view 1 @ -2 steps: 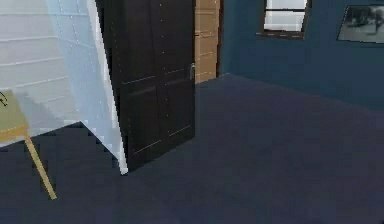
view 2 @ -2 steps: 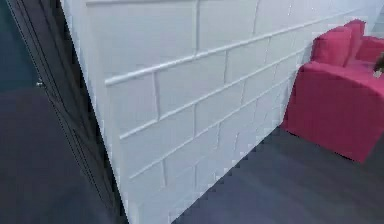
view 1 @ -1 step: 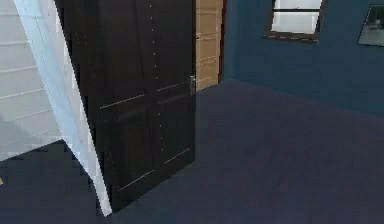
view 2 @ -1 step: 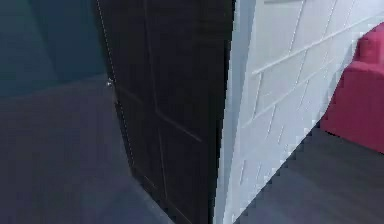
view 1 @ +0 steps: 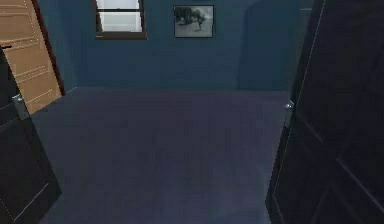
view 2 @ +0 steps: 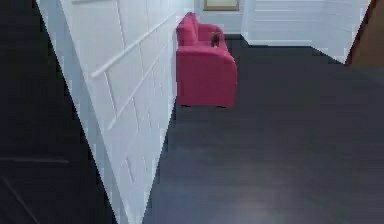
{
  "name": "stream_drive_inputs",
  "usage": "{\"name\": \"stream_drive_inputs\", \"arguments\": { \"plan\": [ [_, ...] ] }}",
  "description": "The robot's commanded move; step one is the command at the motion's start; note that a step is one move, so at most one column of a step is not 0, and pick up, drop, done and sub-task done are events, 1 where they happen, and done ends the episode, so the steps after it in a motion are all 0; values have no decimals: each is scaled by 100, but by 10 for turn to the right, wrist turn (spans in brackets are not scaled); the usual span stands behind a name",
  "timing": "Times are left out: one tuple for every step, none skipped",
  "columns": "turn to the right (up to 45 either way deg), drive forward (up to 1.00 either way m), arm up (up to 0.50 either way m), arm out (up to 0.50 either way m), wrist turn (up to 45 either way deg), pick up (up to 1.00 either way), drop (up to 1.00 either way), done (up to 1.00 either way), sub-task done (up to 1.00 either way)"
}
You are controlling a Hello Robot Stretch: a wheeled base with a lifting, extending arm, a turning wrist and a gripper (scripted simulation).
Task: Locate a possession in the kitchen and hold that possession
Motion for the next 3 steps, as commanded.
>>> {"name": "stream_drive_inputs", "arguments": {
  "plan": [
    [0,100,0,0,0,0,0,0,0],
    [60,0,0,0,0,0,0,0,0],
    [0,50,0,0,0,0,0,0,0]
  ]
}}
